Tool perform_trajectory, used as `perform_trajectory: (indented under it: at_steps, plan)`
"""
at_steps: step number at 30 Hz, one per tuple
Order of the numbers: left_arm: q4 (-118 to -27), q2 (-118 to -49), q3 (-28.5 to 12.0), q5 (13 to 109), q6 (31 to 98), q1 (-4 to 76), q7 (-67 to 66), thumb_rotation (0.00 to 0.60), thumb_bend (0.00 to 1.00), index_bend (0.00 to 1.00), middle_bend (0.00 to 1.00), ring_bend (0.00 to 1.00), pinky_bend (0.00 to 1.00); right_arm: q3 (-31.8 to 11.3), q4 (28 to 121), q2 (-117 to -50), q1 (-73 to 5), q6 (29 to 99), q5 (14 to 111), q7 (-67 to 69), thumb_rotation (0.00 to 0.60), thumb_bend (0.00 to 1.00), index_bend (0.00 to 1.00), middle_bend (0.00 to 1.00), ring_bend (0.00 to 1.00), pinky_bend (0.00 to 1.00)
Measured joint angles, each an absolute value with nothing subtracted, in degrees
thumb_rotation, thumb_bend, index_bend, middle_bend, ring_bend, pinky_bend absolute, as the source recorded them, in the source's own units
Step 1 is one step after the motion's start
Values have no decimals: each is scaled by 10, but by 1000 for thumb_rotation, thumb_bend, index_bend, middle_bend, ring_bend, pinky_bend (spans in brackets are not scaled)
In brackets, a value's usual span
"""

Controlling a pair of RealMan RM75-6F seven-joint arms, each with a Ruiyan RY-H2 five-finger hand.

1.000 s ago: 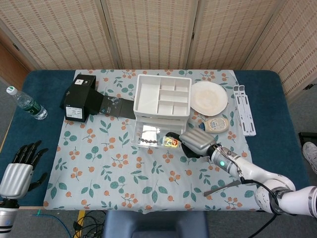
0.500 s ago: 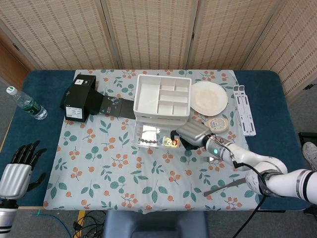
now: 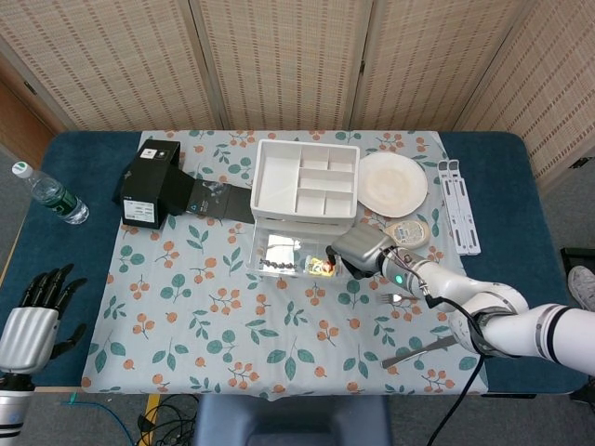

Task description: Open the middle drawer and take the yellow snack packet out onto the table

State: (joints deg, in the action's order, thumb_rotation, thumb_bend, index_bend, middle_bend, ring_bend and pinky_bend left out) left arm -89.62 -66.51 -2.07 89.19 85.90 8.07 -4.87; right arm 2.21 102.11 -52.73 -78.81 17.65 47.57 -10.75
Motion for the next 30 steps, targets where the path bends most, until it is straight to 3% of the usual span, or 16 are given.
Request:
perform_trajectory:
  at_steps: [17, 30]
  plan:
    - [-885, -668, -21, 889, 861, 77, -35, 600, 270, 184, 70, 67, 92, 96, 1026, -556, -855, 233, 411, -155, 600, 1000, 335, 1000, 1000, 1000]
    - [-883, -671, -23, 889, 859, 79, -34, 600, 270, 184, 70, 66, 92, 126, 1036, -556, -884, 225, 392, -164, 600, 1000, 336, 1000, 1000, 1000]
